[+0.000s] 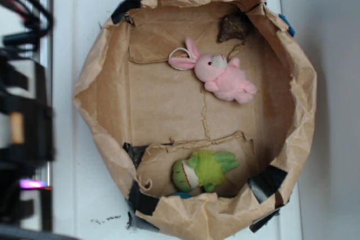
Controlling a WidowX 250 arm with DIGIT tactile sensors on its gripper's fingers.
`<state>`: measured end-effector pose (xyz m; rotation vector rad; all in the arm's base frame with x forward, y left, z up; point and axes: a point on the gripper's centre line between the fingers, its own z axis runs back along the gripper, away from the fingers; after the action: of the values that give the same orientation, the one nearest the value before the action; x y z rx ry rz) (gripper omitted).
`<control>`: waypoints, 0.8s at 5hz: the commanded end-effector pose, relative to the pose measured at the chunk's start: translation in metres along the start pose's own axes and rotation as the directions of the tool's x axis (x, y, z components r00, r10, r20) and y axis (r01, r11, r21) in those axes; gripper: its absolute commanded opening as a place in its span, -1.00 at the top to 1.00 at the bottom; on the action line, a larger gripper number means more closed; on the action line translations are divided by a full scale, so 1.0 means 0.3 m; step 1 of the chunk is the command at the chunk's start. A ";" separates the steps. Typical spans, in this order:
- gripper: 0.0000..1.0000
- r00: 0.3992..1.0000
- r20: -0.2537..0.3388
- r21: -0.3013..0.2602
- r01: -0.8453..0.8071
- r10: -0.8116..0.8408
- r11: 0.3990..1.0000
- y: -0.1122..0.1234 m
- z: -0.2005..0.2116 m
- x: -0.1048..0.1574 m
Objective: Grab the blue ball.
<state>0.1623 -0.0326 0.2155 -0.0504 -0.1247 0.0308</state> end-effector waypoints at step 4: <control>-1.00 0.872 -0.020 -0.088 -0.489 0.489 0.868 0.119 -0.003 0.289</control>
<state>0.2453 -0.0024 0.2097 -0.1627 -0.0583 0.5182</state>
